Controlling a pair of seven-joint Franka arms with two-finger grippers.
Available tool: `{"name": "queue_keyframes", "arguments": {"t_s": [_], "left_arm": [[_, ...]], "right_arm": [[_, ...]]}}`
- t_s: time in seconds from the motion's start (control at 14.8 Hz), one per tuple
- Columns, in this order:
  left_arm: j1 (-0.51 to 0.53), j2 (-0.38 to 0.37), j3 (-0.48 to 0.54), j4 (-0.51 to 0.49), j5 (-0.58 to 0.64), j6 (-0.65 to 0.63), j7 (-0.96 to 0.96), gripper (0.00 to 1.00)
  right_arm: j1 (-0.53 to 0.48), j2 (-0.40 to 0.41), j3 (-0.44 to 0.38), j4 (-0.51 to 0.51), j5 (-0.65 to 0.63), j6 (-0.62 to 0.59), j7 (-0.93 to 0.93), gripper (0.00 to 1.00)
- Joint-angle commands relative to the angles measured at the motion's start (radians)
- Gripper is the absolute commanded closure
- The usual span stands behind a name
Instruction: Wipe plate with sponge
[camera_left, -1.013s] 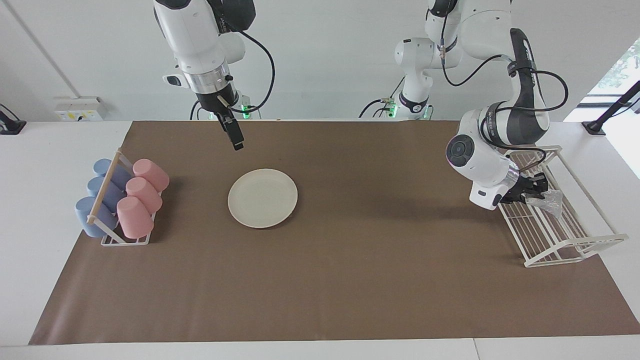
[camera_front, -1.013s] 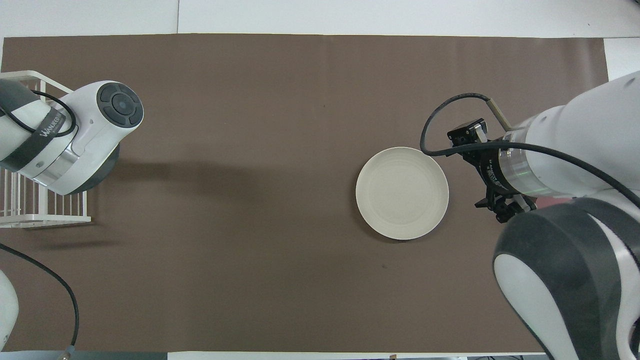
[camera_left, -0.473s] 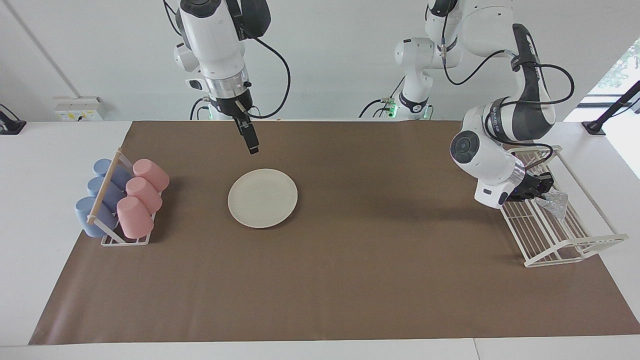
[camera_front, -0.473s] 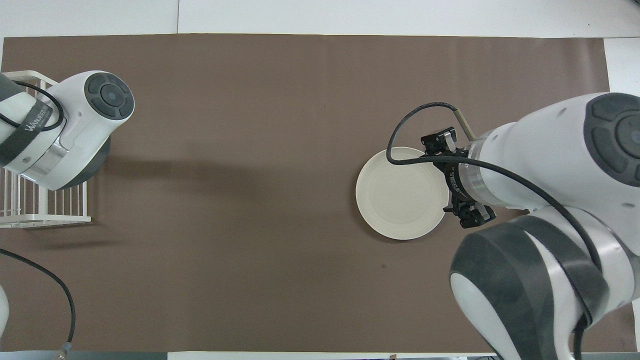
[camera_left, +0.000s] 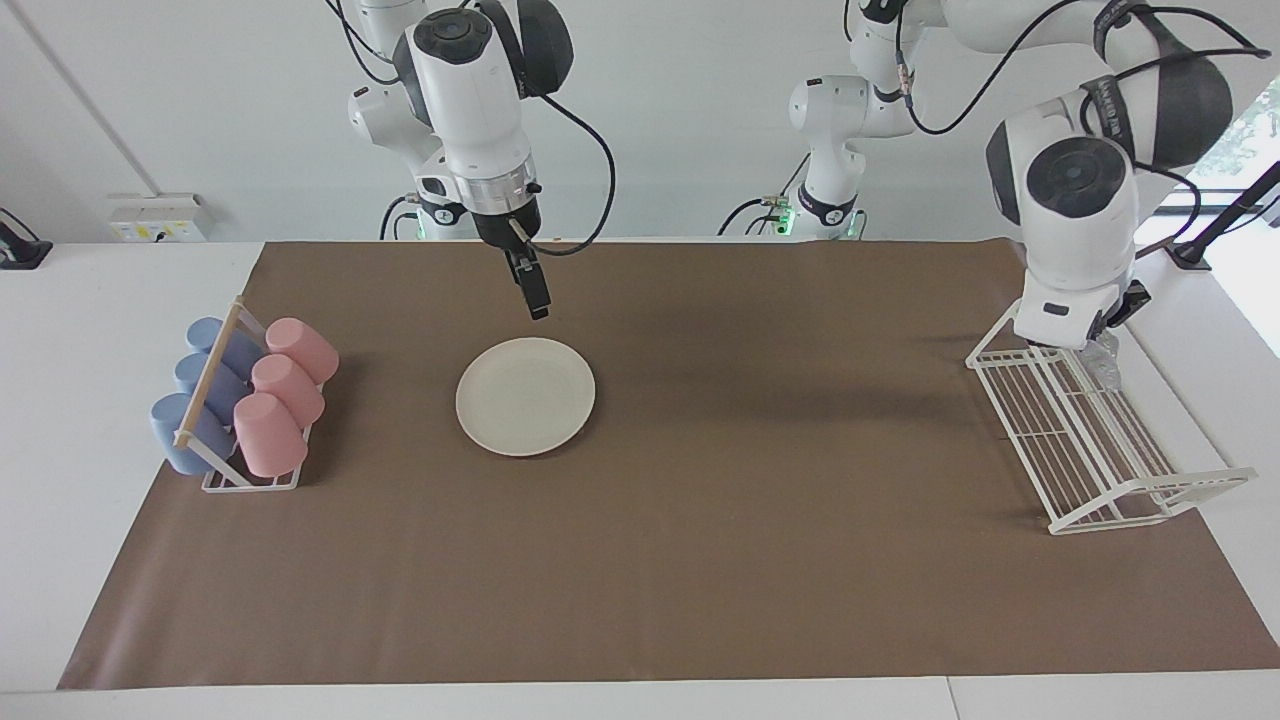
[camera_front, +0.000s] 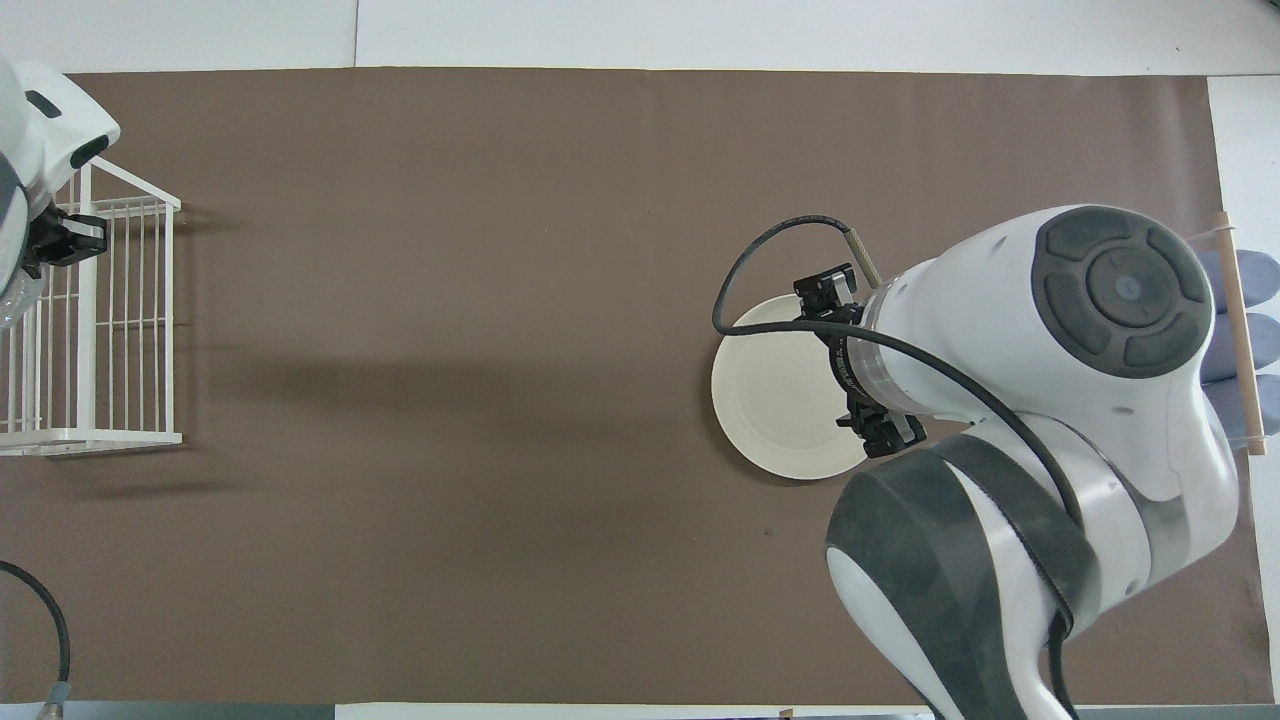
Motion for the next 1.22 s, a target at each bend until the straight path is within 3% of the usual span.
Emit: {"name": "queue_keyframes", "arguments": {"t_s": [0.0,0.27,0.47,0.61,0.95,1.15], "left_arm": [[0.067,-0.002,-0.002,0.069,-0.278,-0.084,0.018,1.0],[0.176,-0.033,0.001,0.063,-0.686,-0.098,0.013,1.0],[0.204,-0.068,0.0,-0.006,-0.901,-0.096,-0.014,1.0],[0.214,-0.119,0.0,-0.108,-1.049,-0.054,-0.04,1.0],[0.208,-0.303,-0.003,-0.507,-1.458,0.122,0.016,1.0],[0.181,-0.309,-0.006,-0.618,-1.612,0.122,0.107,1.0]], "right_arm": [[0.02,0.021,0.003,-0.004,0.008,0.036,0.04,0.0],[0.069,0.033,0.001,-0.012,0.013,0.047,0.094,0.0],[0.073,0.033,0.001,-0.018,0.014,0.044,0.097,0.0],[0.079,0.034,0.003,-0.017,0.016,0.049,0.105,0.0],[0.125,0.056,0.003,-0.015,0.014,0.108,0.283,0.0],[0.126,0.062,0.001,-0.01,0.013,0.136,0.304,0.0]]}}
